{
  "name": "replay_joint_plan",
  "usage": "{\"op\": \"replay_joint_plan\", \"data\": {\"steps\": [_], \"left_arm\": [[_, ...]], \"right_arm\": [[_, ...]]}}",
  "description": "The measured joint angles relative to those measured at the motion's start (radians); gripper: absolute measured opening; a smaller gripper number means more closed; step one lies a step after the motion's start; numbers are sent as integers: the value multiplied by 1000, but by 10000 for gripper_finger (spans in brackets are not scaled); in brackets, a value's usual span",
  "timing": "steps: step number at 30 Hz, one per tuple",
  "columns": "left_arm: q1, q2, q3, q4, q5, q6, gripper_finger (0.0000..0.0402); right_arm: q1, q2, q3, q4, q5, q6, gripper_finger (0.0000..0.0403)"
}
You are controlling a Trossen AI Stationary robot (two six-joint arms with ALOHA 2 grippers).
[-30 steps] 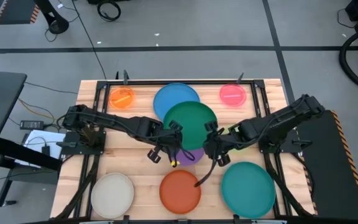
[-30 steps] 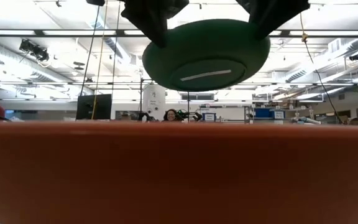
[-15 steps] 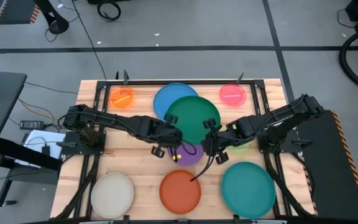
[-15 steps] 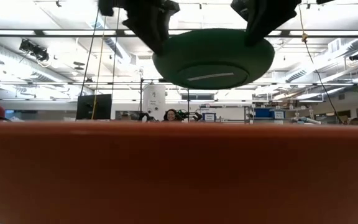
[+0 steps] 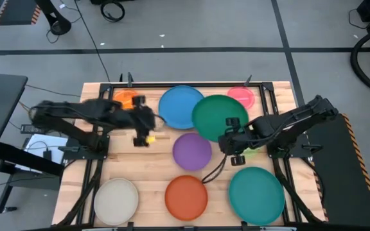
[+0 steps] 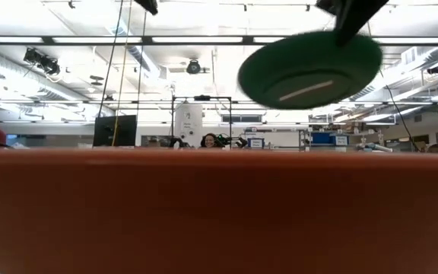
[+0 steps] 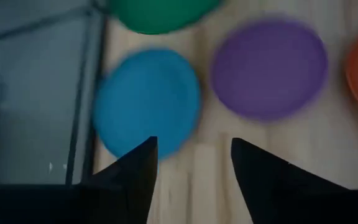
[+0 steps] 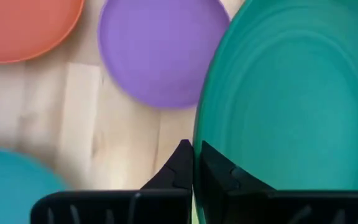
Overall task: Stack plastic plates
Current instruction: Stack the dark green plate on top of the light green plate
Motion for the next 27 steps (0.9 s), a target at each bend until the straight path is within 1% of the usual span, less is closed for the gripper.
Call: {"op": "replay_joint_plan", "data": {"steps": [2,5,8,13,15,18,21,23,25,27], "left_arm": [[25,-88,-89,122,-3,1,199],[55,-202,-228,326,-5,30,192],[70,-274,-359,504,-2,39,190],[75,-348,-536,673,43,82,190],[75,-367,-585,736,49,85,190],[72,-399,-617,752,114,66,190],[43,-429,-617,732,175,-11,190],[5,-451,-617,703,185,-64,190],[-41,-475,-617,635,187,-115,190],[-92,-492,-617,592,187,-171,190]], "right_arm": [[24,23,69,-88,-21,87,13],[64,64,169,-178,-86,209,13],[118,104,261,-254,-116,337,13],[239,203,444,-371,-147,533,13],[289,234,507,-352,-175,590,13],[350,299,624,-354,-200,704,13],[406,355,701,-364,-242,814,13],[444,381,728,-354,-271,892,13],[485,401,730,-367,-288,974,13],[522,423,730,-364,-289,1039,13]]}}
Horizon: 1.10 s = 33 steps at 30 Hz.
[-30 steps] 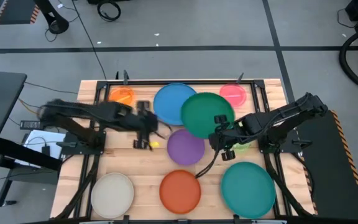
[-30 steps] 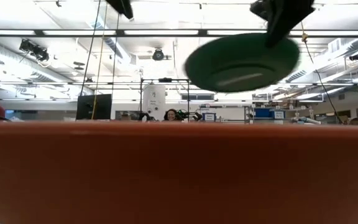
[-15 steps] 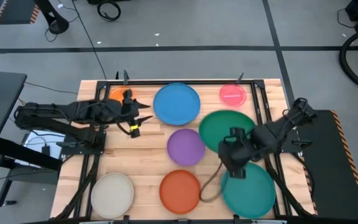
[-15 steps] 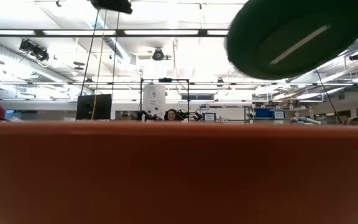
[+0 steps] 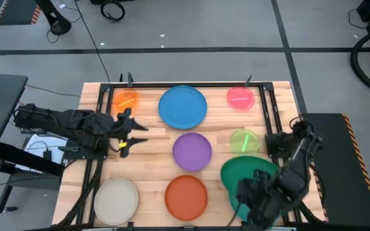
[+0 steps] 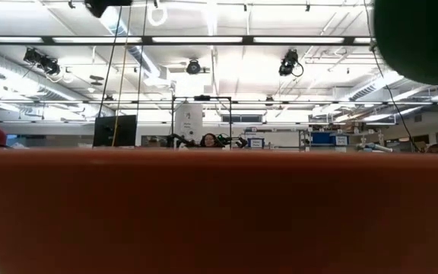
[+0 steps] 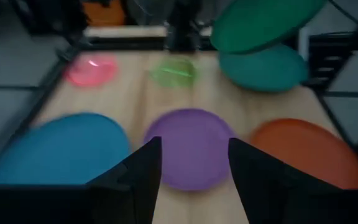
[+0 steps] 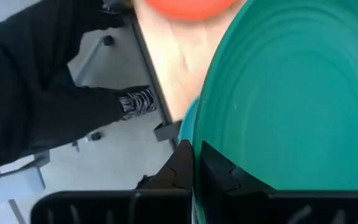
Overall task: Stack plastic plates
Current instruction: Stack the dark green plate on top of the light green plate
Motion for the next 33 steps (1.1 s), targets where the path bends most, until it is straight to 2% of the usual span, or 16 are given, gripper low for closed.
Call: {"op": "replay_joint_plan", "data": {"steps": [6,15,19,27,33], "left_arm": [[-174,-3,-1,-34,-13,-145,190],[-378,16,0,-65,-219,-230,190],[-410,16,0,-82,-279,-273,190],[-416,16,0,-89,-318,-301,190],[-415,16,0,-92,-319,-301,190]], "right_arm": [[94,79,0,2,17,101,13],[161,211,-1,2,75,142,13],[193,248,-1,2,93,164,13],[237,255,-36,5,219,219,13],[235,254,-110,3,208,235,13]]}}
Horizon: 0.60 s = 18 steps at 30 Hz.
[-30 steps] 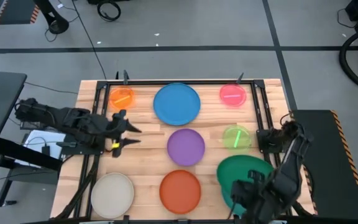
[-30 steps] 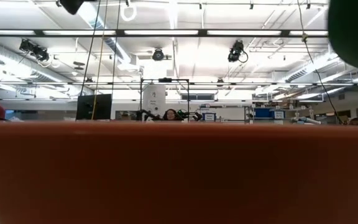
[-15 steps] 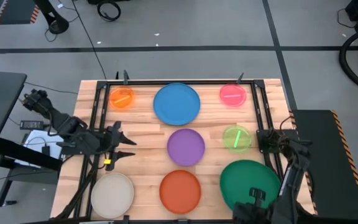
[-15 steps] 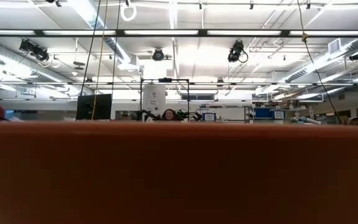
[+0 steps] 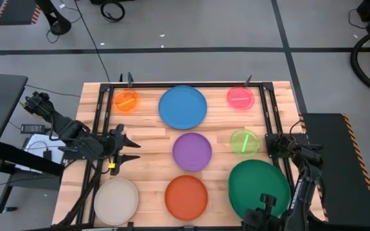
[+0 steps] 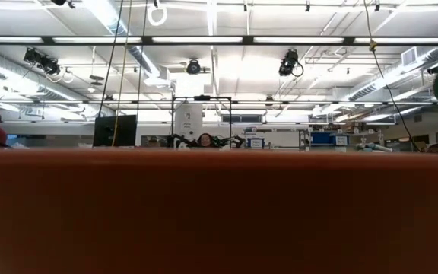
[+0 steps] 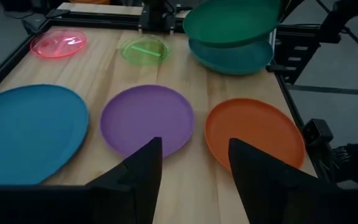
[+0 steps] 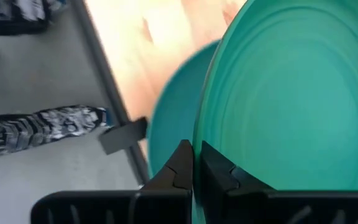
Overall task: Stack plastic plates
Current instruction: Stack the dark green plate on top of the light green plate
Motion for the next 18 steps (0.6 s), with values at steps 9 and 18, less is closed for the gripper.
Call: {"op": "replay_joint_plan", "data": {"steps": [9,18], "left_arm": [[0,0,0,-7,-26,14,190],[0,0,0,-35,-26,16,190]], "right_arm": [[1,0,-130,136,-22,-9,41],[-9,0,-252,213,-69,19,53]]}}
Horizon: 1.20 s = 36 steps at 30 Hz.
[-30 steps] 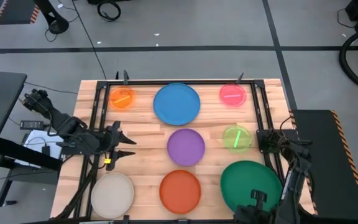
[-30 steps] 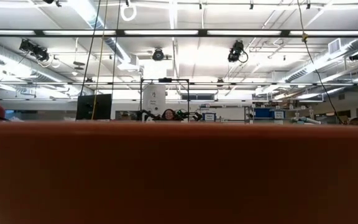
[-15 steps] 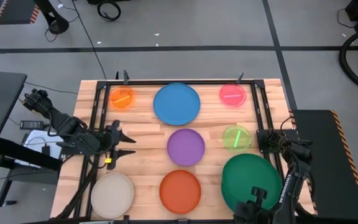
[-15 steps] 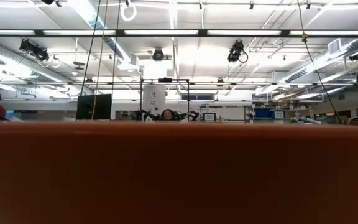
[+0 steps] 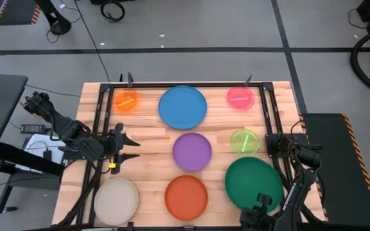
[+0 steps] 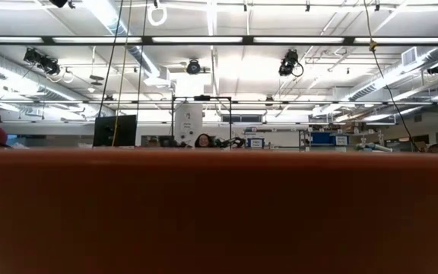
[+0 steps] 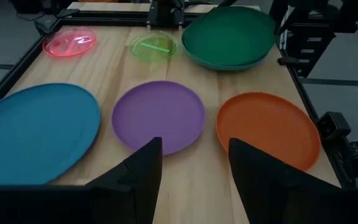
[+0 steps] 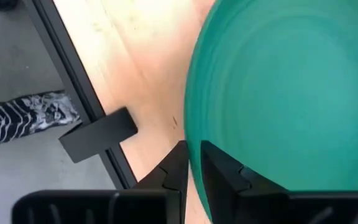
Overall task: Stack plastic plates
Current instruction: Stack the dark green plate on top of the light green plate
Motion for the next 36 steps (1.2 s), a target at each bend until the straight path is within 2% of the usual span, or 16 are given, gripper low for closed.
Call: {"op": "replay_joint_plan", "data": {"steps": [7,11,14,16,20,25,32,36], "left_arm": [[0,0,0,-23,1,-8,190],[0,0,0,-22,1,-8,190],[0,1,0,-20,-4,-8,190],[0,11,0,-16,-29,-12,190],[0,33,0,5,-43,-23,190],[-20,67,0,21,-43,-35,190],[-65,80,0,67,-50,-42,190],[-77,80,0,84,-62,-61,190]], "right_arm": [[-24,0,11,-7,-65,-45,62],[-42,-5,74,-74,-51,-67,72],[-57,-28,77,-156,-18,13,78],[-71,-44,33,-174,-8,52,78],[-100,-57,-74,-98,-31,105,72],[-124,-63,-169,88,-59,114,71],[-136,-63,-210,124,-47,111,71],[-139,-63,-254,218,-51,102,71]]}}
